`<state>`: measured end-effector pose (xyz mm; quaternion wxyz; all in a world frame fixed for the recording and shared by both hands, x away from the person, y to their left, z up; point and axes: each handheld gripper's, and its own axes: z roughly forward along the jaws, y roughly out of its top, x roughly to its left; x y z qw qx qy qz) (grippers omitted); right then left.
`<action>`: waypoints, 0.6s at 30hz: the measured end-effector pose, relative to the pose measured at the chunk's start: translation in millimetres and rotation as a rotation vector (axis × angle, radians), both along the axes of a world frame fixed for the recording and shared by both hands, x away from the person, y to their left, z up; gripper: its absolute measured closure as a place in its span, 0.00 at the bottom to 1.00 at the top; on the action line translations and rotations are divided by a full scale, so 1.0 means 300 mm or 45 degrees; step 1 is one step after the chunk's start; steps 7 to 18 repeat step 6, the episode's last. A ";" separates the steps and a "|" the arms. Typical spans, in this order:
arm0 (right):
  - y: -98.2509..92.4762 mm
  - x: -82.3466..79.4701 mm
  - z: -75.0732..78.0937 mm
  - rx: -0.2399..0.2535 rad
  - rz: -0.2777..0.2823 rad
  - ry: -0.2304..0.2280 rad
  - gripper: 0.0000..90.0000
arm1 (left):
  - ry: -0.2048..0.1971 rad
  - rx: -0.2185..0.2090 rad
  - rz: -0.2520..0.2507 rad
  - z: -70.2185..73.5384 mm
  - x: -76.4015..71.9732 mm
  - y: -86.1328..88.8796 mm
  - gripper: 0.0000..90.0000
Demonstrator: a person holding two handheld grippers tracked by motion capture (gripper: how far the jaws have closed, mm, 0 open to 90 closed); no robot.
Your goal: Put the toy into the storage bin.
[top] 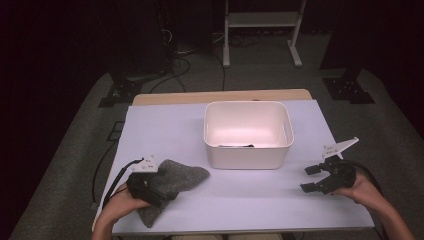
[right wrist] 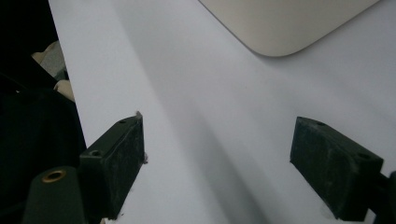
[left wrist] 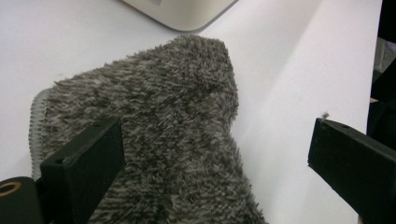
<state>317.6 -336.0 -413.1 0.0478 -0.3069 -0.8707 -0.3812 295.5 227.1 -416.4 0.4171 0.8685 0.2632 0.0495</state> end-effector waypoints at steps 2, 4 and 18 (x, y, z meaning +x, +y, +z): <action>0.000 -0.004 -0.011 0.001 0.000 0.007 0.18 | -0.005 -0.002 0.004 0.001 0.000 -0.001 0.03; 0.001 -0.007 -0.021 0.005 -0.004 0.014 0.18 | -0.009 0.001 0.006 0.003 -0.001 -0.001 0.03; 0.003 -0.010 -0.029 0.009 -0.003 0.016 0.19 | -0.016 -0.008 0.009 0.008 0.000 0.000 0.03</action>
